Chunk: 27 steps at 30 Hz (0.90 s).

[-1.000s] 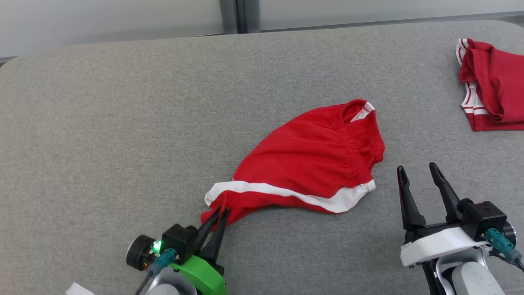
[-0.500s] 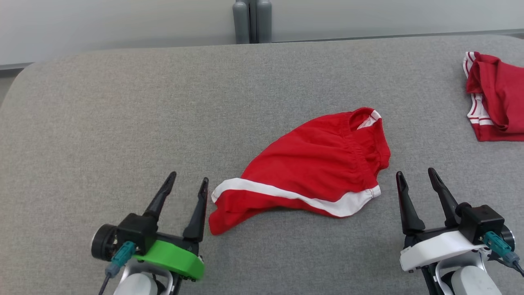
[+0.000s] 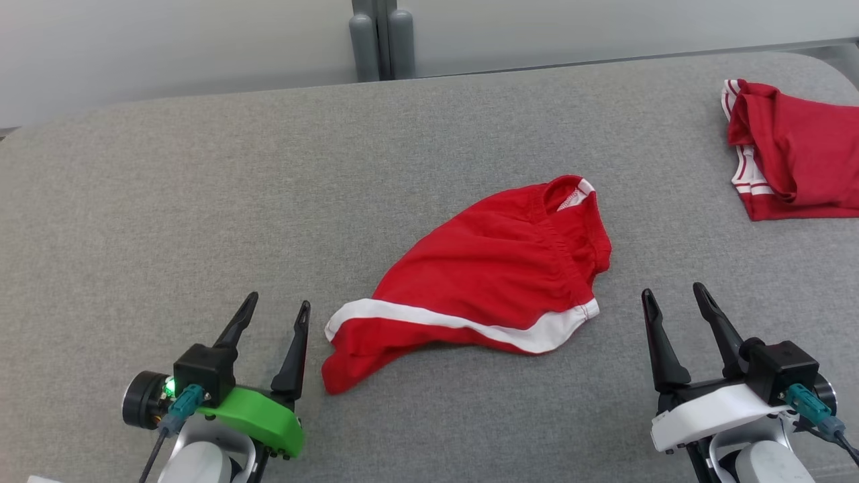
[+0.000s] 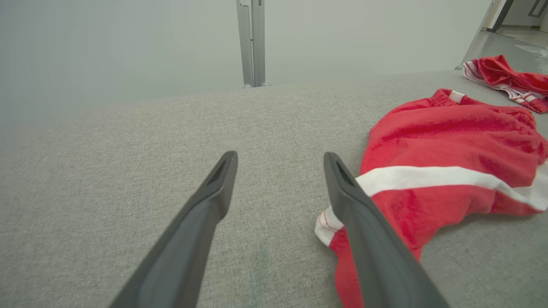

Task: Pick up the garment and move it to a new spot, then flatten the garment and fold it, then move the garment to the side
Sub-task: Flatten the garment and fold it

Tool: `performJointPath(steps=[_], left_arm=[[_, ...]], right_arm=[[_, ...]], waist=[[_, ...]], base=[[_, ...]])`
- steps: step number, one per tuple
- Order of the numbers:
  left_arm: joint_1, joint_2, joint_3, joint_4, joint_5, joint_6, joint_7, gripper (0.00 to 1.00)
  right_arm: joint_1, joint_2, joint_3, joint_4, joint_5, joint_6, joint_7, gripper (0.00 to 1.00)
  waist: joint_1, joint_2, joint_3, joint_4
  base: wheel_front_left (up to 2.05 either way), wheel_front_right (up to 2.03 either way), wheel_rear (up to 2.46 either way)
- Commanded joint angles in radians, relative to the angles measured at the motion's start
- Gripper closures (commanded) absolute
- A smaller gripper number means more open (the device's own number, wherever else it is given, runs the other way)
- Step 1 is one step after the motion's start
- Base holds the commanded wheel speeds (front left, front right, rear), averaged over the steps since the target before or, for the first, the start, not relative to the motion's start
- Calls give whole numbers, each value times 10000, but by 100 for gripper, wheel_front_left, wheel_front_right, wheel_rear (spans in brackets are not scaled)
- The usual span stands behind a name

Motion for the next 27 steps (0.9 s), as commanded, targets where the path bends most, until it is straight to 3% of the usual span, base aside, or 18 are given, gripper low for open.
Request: performJointPath(steps=[1, 9, 23, 24, 25, 27], left_arm=[[-228, 126, -92, 260, 75, -44, 6, 0], [-917, 360, -1085, 1633, -237, -88, 4, 0], [-1352, 390, -2973, 2704, -1120, -88, 4, 1], [-1387, 376, -3010, 2706, -1138, -82, 4, 38], [-1415, 360, -3056, 2720, -1231, -82, 4, 100], [-1465, 371, -3147, 2733, -1327, -81, 4, 100]], right_arm=[[-25, -49, 2, 42, 54, -18, -23, 0], [-74, -10, 45, 101, 29, -18, -25, 0], [-154, -87, -52, 63, 39, -18, -23, 0], [-151, -85, -60, 49, 31, -18, -23, 0], [-145, -83, -77, 31, 21, -18, -23, 0], [-120, -75, -101, 5, -7, -18, -23, 0]], waist=[[0, -1, 82, -141], [0, -1, 255, -559], [0, -1, 328, -786], [0, -1, 334, -783], [0, -1, 336, -775], [0, -1, 338, -751]], base=[[0, 0, 0], [0, 0, 0], [0, 0, 0], [0, 0, 0], [0, 0, 0], [0, 0, 0]])
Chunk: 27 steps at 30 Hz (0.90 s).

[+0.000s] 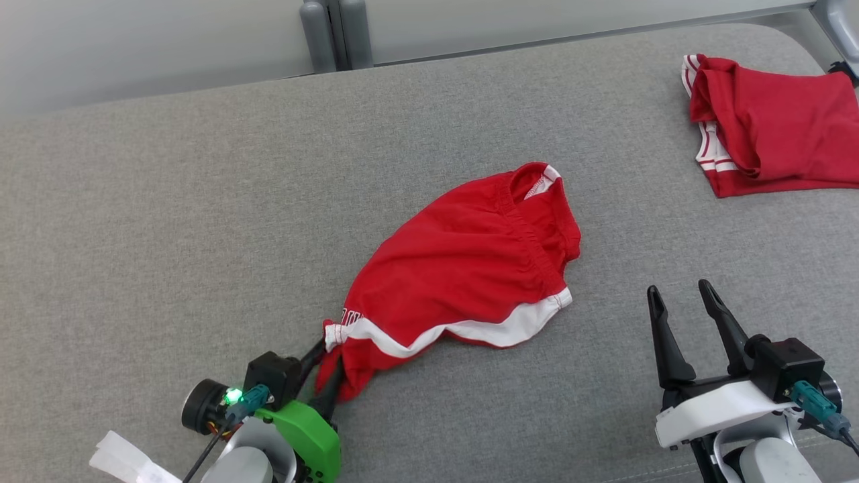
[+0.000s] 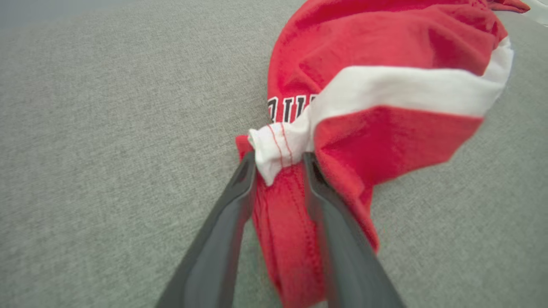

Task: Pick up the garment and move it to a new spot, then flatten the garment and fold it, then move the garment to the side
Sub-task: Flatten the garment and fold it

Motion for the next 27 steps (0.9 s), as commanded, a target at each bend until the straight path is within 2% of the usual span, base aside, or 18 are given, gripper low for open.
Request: performJointPath(steps=[1, 6, 15, 20, 26, 27], left_arm=[[-177, 38, -27, -27, -59, -4, 2, 100], [-180, 109, 378, -519, 3, -4, 2, 100], [-38, 421, 2170, -2232, 615, 171, 2, 100], [966, 217, 2589, -3328, 965, 126, 4, 100], [2450, -199, 2501, -3404, 1033, 62, 4, 100], [2642, -338, 2511, -3321, 958, 55, 2, 77]], right_arm=[[-53, -8, -24, -63, -71, -18, -23, 0], [20, 26, -94, -98, -97, -18, -23, 0], [202, 119, -127, -94, -107, -18, -23, 0], [292, 164, -114, -80, -63, -18, -23, 0], [387, 184, -95, -46, -57, -18, -23, 0], [397, 179, -102, -43, -65, -18, -23, 0]], waist=[[0, 0, -3, 25], [0, 0, -79, 152], [0, 0, -339, 666], [0, 0, -434, 911], [0, 0, -433, 1131], [0, 0, -435, 1163]], base=[[0, 0, 0], [0, 0, 0], [0, 0, 0], [0, 0, 0], [0, 0, 0], [0, 0, 0]])
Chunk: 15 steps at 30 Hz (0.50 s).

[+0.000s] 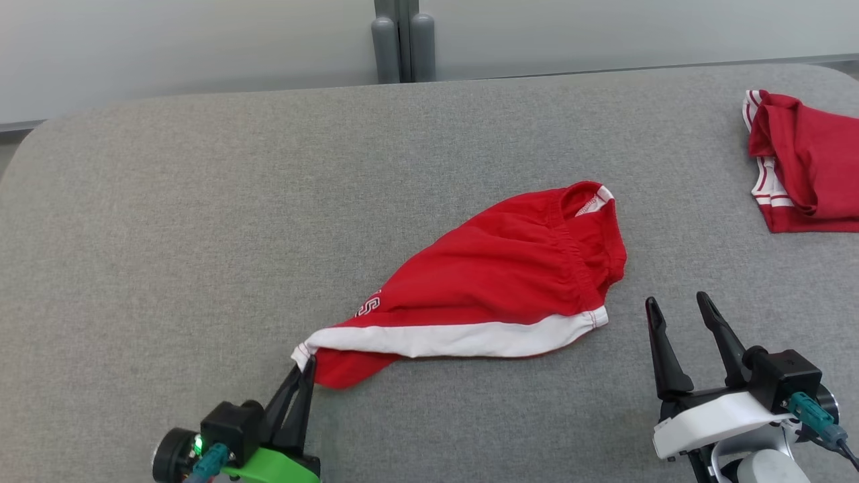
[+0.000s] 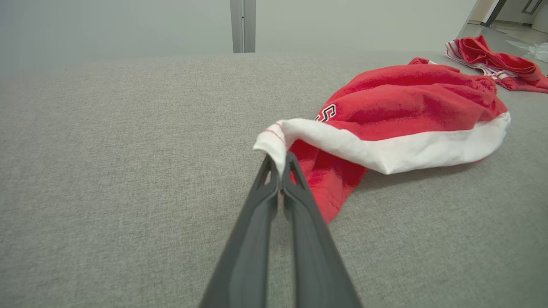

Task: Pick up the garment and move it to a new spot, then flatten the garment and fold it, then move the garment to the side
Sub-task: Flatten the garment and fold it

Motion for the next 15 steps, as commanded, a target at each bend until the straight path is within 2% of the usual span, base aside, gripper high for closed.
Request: performJointPath(steps=[1, 2, 9, 15], left_arm=[[195, -102, 13, 101, -65, -29, 2, 22], [273, -153, 59, 106, 3, -35, 2, 0], [514, -481, 909, -593, 168, -53, 2, 0], [533, -669, 2117, -1376, 280, -7, 2, 0]], right_arm=[[123, -26, -15, 25, 0, -18, -23, 0], [121, -46, -19, 37, 13, -18, -23, 0], [199, -177, -46, 40, 42, -18, -23, 0], [296, -227, -38, -45, 38, -18, -23, 0]], waist=[[0, 0, -15, 65], [0, 0, -29, 92], [0, 0, -327, 281], [0, 0, -713, 266]], base=[[0, 0, 0], [0, 0, 0], [0, 0, 0], [0, 0, 0]])
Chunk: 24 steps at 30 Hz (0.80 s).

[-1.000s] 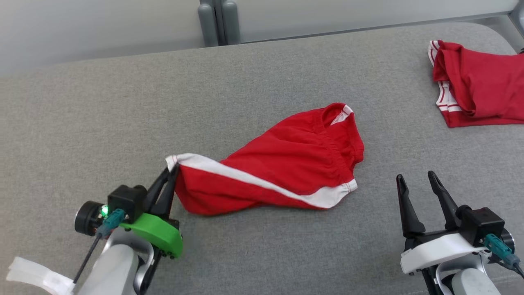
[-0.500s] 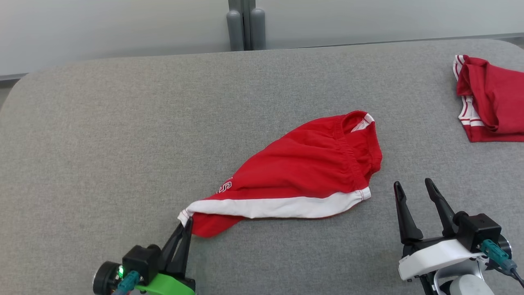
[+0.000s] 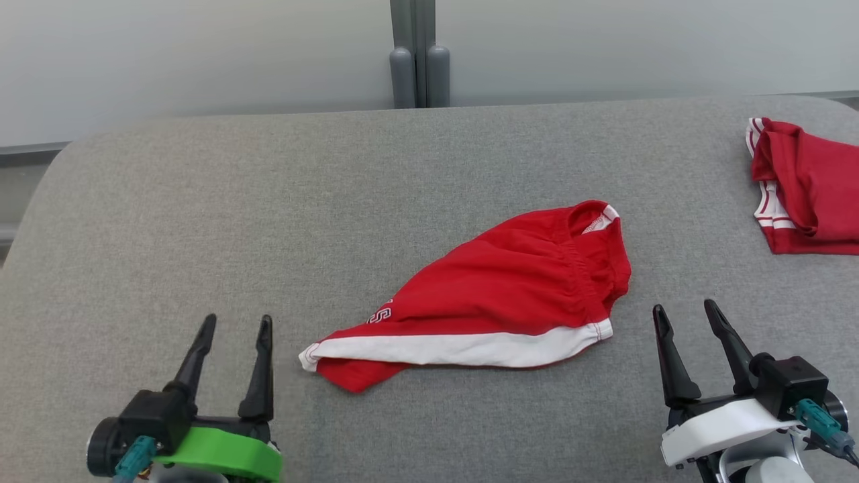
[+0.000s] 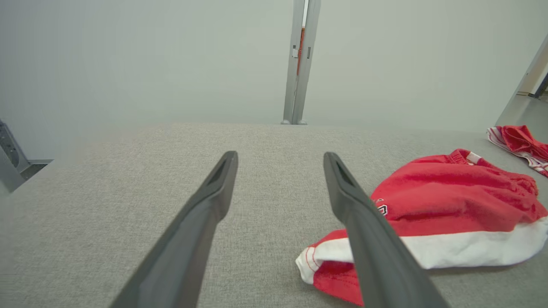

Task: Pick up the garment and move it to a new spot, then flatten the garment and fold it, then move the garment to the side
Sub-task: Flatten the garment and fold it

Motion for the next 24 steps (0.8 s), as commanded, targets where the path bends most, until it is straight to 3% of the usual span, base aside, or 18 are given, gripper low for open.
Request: performJointPath(steps=[1, 11, 24], left_arm=[[136, -69, 258, -121, 55, 51, 6, 0], [499, -116, 1336, -167, 413, 8, 6, 0], [701, -78, 1429, 616, 449, -37, 4, 0]], right_arm=[[133, -46, -5, -49, 23, -18, -27, 0], [515, -29, -61, -265, -94, -18, -25, 0], [1081, 59, -66, -563, -317, -18, -25, 0]], waist=[[0, 0, -190, -19], [0, 0, -663, -165], [0, 0, -910, -230]], base=[[0, 0, 0], [0, 0, 0], [0, 0, 0]])
